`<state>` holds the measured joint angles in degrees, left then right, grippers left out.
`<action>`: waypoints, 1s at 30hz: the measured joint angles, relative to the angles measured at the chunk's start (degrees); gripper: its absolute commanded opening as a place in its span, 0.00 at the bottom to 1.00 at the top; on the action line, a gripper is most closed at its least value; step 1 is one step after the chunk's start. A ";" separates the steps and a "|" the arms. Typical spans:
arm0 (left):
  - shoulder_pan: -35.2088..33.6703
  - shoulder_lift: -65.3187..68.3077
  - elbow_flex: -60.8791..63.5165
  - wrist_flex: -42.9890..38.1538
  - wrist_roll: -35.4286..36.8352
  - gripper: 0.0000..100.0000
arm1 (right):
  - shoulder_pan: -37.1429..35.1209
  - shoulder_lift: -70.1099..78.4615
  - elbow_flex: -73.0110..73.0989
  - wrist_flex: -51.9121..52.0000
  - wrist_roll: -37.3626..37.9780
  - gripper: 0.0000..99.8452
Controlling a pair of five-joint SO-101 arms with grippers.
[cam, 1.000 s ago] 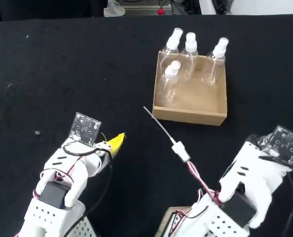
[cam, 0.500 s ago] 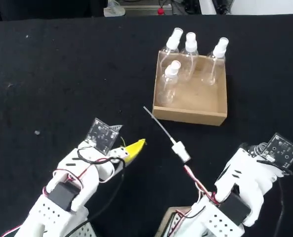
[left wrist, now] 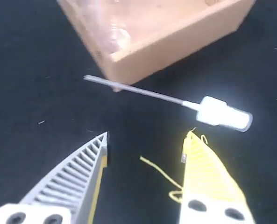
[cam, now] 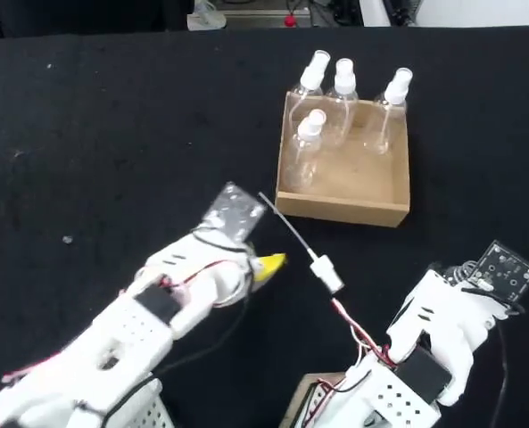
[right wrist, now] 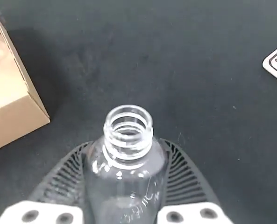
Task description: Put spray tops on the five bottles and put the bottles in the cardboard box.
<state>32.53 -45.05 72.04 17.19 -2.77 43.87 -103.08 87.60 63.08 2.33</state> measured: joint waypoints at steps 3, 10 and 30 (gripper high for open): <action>1.32 9.14 -3.69 -5.36 6.07 0.26 | 0.00 0.00 0.00 0.00 0.00 0.01; 2.11 27.69 -14.24 -8.09 21.45 0.26 | 0.00 0.00 0.00 0.00 0.00 0.01; 3.08 48.09 -27.52 -8.26 37.80 0.25 | 0.00 0.00 0.00 0.00 0.00 0.01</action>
<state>35.60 3.03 44.53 8.92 35.03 43.87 -103.08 87.60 63.08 2.33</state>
